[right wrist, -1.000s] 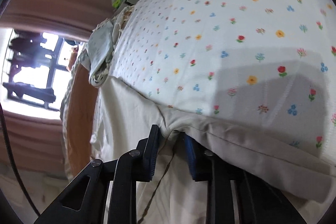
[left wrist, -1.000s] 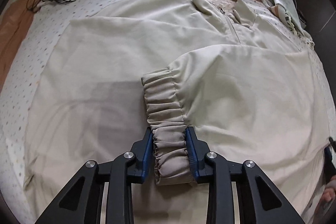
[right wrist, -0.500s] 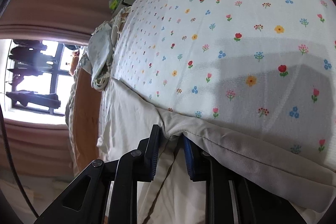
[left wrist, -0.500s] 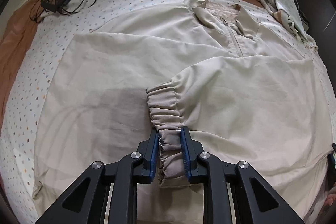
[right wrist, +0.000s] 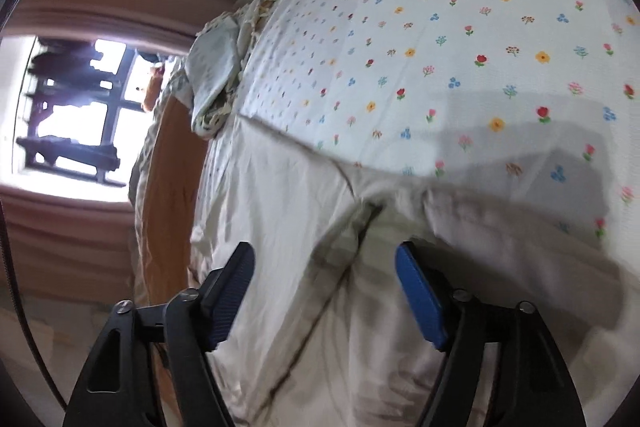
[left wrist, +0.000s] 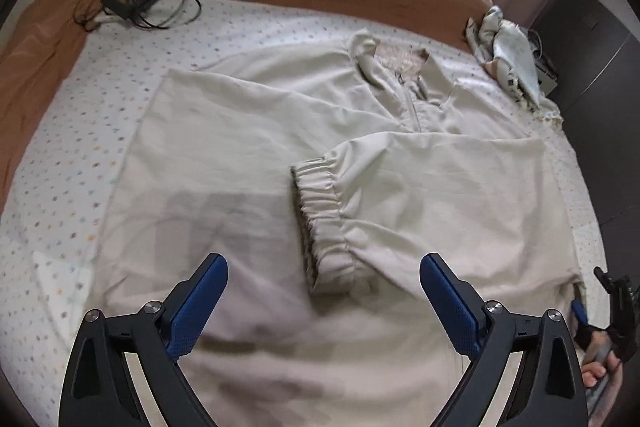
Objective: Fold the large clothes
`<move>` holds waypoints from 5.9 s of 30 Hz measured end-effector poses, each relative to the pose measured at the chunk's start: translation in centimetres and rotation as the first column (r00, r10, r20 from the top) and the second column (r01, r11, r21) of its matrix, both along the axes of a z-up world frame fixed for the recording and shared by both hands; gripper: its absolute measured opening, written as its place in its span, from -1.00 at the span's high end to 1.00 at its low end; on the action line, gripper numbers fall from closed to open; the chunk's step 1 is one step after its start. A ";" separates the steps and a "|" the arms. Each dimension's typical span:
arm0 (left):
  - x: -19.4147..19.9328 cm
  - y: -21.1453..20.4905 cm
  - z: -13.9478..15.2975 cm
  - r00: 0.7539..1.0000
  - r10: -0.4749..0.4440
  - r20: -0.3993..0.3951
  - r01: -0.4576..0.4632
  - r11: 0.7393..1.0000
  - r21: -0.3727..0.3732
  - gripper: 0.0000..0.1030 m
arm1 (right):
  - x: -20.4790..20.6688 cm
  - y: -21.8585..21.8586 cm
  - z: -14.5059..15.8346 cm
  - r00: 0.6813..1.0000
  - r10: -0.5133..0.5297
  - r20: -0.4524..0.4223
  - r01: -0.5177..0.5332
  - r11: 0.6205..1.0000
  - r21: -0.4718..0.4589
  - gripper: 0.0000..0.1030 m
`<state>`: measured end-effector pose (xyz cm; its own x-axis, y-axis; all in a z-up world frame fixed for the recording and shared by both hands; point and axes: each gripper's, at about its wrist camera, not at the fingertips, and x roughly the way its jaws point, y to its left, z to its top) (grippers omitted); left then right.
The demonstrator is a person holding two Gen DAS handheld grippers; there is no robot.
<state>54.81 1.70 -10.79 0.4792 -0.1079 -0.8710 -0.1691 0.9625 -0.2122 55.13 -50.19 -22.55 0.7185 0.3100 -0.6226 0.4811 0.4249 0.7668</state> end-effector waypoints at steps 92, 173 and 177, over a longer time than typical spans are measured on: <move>-36.6 12.0 -9.4 0.954 0.280 0.104 -0.143 0.734 -0.664 -0.18 | -25.1 -2.6 -4.6 0.896 0.317 0.312 -0.335 0.942 0.005 -0.30; -44.4 14.6 11.9 0.777 0.472 0.415 0.076 0.585 -0.807 0.90 | -29.8 -1.8 19.8 0.673 0.276 0.686 -0.302 0.949 -0.086 0.80; -40.3 15.5 11.8 0.790 0.468 0.397 0.051 0.594 -0.803 0.89 | -26.0 -1.0 19.7 0.690 0.261 0.675 -0.296 0.953 -0.066 0.80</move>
<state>14.50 17.21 0.97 0.9056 -0.4094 -0.1112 0.0454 0.3542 -0.9341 29.14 -51.20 -2.81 0.8155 0.5787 0.0074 -0.3003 0.4122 0.8602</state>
